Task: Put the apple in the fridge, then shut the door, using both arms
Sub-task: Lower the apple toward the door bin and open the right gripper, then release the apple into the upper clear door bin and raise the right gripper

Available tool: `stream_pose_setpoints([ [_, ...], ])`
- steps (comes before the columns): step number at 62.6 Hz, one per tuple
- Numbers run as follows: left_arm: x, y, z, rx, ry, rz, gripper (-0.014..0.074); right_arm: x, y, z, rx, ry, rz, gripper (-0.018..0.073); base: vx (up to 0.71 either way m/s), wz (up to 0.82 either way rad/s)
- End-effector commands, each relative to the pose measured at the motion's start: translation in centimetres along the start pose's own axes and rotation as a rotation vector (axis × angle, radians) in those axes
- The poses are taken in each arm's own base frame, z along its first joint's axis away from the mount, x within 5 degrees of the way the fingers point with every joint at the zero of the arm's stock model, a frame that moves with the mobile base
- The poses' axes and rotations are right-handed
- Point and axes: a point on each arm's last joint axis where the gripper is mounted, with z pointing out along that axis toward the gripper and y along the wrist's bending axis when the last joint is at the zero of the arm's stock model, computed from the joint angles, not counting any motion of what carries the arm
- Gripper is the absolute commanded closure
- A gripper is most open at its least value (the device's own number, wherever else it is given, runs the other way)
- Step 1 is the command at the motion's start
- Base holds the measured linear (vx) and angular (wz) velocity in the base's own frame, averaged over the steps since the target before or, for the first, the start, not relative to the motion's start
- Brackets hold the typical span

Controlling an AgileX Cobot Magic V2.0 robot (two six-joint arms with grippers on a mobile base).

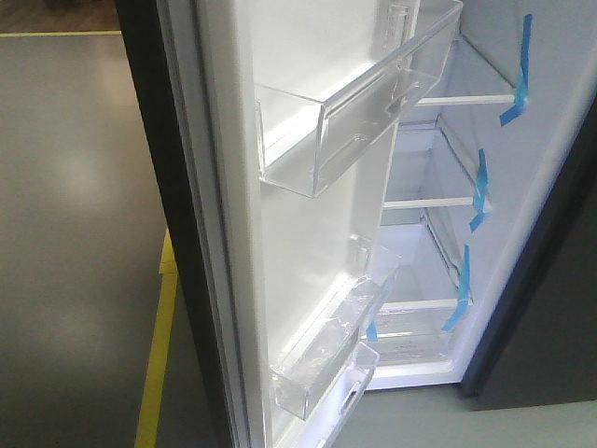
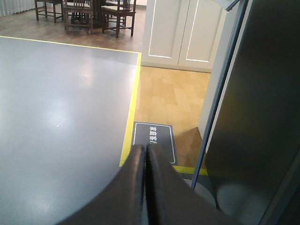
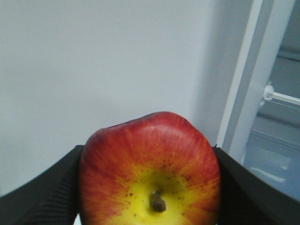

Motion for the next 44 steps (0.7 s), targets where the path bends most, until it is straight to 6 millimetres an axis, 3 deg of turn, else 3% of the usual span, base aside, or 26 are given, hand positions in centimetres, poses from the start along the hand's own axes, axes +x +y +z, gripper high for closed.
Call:
stream_pose_setpoints([
  [1,0.3,-0.1,0.1,0.020,-0.052,-0.013,0.0603,-1.4,-0.7,1.6,-0.036,-0.119,0.002,0.0566,0.00,0.00],
  [18,0.3,-0.1,0.1,0.020,-0.052,-0.013,0.0603,1.4,-3.4,8.8,-0.132,-0.007,0.027,0.0565,0.00,0.00],
  [27,0.3,-0.1,0.1,0.020,-0.052,-0.013,0.0603,2.8,-4.0,11.0,-0.189,0.027,-0.004,0.0561,0.00,0.00],
  [44,0.3,-0.1,0.1,0.020,-0.052,-0.013,0.0603,3.6,-4.2,11.7,-0.193,0.060,-0.013,0.0470,0.00,0.00],
])
